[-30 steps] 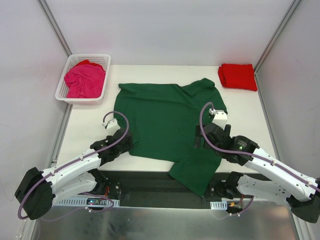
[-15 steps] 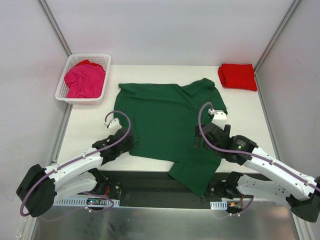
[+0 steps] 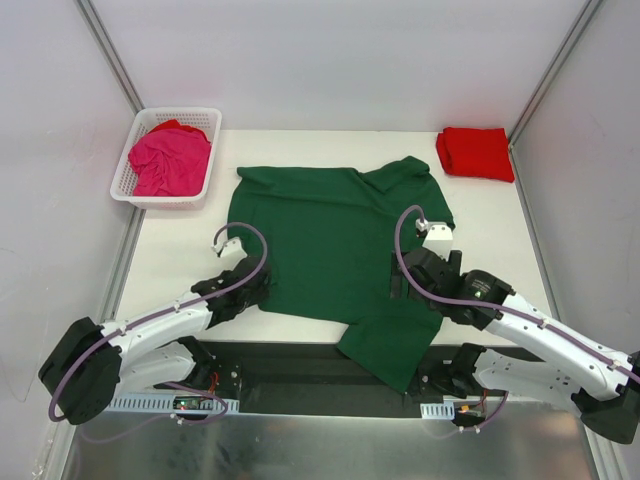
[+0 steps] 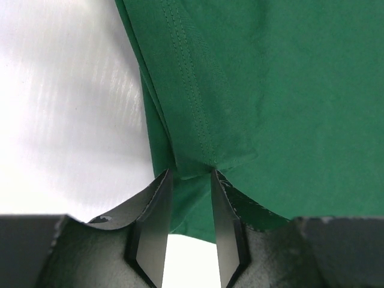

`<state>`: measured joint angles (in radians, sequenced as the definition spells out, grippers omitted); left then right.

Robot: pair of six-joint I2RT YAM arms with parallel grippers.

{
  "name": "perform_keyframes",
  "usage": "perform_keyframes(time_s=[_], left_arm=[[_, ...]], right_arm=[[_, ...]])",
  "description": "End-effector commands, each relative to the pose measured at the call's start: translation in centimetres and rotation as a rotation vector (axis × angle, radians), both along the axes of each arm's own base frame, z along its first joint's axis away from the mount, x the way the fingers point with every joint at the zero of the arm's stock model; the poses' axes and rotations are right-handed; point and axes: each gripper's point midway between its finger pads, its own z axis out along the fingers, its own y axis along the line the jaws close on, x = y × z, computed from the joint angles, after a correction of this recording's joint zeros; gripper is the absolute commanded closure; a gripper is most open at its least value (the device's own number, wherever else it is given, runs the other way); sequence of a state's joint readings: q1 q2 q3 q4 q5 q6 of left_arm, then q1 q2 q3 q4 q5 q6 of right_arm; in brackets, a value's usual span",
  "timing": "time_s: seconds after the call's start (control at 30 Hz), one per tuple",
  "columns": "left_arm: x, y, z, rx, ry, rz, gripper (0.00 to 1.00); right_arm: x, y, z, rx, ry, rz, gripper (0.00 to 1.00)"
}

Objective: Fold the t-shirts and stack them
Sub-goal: Grap the side of the flattened tshirt closest away from the robot with both arms

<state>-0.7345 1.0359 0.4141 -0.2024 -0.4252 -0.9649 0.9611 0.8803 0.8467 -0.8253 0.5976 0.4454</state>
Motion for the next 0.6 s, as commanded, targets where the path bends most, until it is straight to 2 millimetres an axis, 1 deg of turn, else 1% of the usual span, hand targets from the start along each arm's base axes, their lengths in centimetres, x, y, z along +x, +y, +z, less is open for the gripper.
perform_keyframes(time_s=[0.0, 0.07, 0.1, 0.17, 0.33, 0.5, 0.57], left_arm=[[0.1, -0.3, -0.4, 0.001, -0.007, -0.005, 0.72], [0.1, -0.2, -0.6, 0.006, -0.009, -0.004, 0.79], [0.0, -0.1, -0.7, 0.006, -0.005, 0.0, 0.91], [0.0, -0.1, -0.9, 0.01, -0.006, 0.002, 1.0], [0.0, 0.1, -1.0, 0.017, -0.006, 0.004, 1.0], [0.1, 0.0, -0.6, 0.015, -0.017, -0.007, 1.0], [0.2, 0.0, -0.5, 0.019, -0.021, -0.011, 1.0]], right_arm=[[0.1, -0.5, 0.5, -0.016, -0.016, -0.021, 0.04], [0.1, -0.4, 0.5, -0.014, -0.014, -0.018, 0.04], [0.1, -0.4, 0.4, -0.018, -0.012, -0.018, 0.04], [0.1, -0.5, 0.4, -0.022, -0.009, -0.018, 0.04], [-0.3, -0.7, 0.1, -0.027, 0.01, -0.013, 0.04], [-2.1, -0.7, -0.6, -0.003, 0.057, 0.02, 0.04], [-3.0, -1.2, -0.9, 0.001, 0.069, 0.03, 0.04]])
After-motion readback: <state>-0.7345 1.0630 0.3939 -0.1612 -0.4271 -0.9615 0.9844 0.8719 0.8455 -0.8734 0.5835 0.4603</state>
